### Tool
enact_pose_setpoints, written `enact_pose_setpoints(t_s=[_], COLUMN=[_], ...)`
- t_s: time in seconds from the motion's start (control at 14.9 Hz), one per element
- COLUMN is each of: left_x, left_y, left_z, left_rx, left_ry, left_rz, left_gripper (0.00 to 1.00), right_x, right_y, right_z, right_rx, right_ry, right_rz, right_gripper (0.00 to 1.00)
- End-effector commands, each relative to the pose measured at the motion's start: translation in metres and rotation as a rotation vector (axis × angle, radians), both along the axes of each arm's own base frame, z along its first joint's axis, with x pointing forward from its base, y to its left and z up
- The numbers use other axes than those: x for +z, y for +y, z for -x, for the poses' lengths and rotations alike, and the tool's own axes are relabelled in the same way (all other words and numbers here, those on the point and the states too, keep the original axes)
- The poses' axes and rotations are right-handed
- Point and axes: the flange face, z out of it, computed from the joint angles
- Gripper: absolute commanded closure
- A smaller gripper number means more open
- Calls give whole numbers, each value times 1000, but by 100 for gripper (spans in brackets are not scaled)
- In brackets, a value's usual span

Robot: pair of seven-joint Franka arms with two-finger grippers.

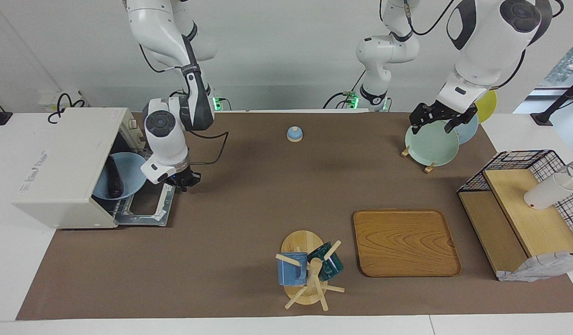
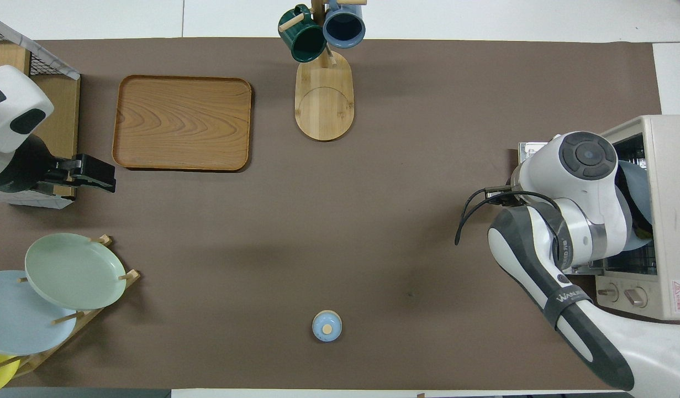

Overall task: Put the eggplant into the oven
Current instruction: 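Push the oven door up closed with the right gripper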

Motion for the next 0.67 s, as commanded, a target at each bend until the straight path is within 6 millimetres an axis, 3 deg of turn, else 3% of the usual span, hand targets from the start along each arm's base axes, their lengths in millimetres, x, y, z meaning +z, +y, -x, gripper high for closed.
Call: enact_pose_setpoints(t_s=[0.0, 0.6], left_x=[4, 4], left_y=[4, 4], left_z=[3, 3], left_rx=[-1, -1], left_ry=[-2, -4], left_rz=[-22, -22], left_gripper=[0, 0], right_x=[-11, -12], right_y=[-7, -26], right_z=[5, 5], right_rx=[-33, -11], right_ry=[1, 14], right_rz=[-21, -12], right_gripper=[100, 100])
